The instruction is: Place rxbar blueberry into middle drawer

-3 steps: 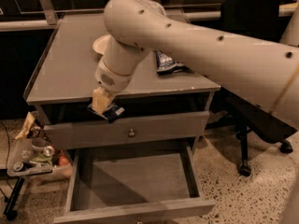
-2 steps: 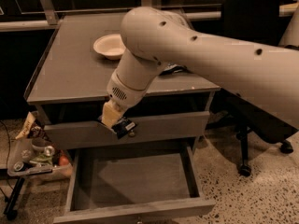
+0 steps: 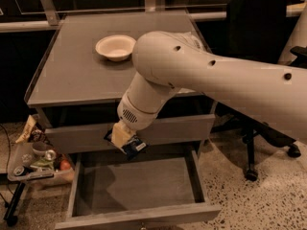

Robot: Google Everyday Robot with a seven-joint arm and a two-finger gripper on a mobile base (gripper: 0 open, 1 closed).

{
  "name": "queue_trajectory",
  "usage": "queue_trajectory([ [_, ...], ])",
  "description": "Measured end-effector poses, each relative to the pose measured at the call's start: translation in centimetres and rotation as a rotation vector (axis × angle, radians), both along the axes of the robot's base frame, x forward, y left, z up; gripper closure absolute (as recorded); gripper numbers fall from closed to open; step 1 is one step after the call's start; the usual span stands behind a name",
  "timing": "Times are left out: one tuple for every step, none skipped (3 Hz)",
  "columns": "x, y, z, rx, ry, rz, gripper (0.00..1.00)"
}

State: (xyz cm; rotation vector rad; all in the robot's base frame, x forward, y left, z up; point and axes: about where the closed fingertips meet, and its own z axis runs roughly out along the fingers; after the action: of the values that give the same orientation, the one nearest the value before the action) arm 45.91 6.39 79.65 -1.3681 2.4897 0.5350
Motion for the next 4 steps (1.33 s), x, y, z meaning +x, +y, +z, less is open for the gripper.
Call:
queue_trajectory([
  [0.2,-0.1,-4.3,0.022,0.040,-0.037,1.00],
  [1.3,-0.4,-10.7,0.055,0.074,-0.099,1.00],
  [1.9,-0.6,-16.5,0.096,0.126,-0.162,1.00],
  [1.9,-0.6,-16.5,0.096,0.126,-0.162,1.00],
])
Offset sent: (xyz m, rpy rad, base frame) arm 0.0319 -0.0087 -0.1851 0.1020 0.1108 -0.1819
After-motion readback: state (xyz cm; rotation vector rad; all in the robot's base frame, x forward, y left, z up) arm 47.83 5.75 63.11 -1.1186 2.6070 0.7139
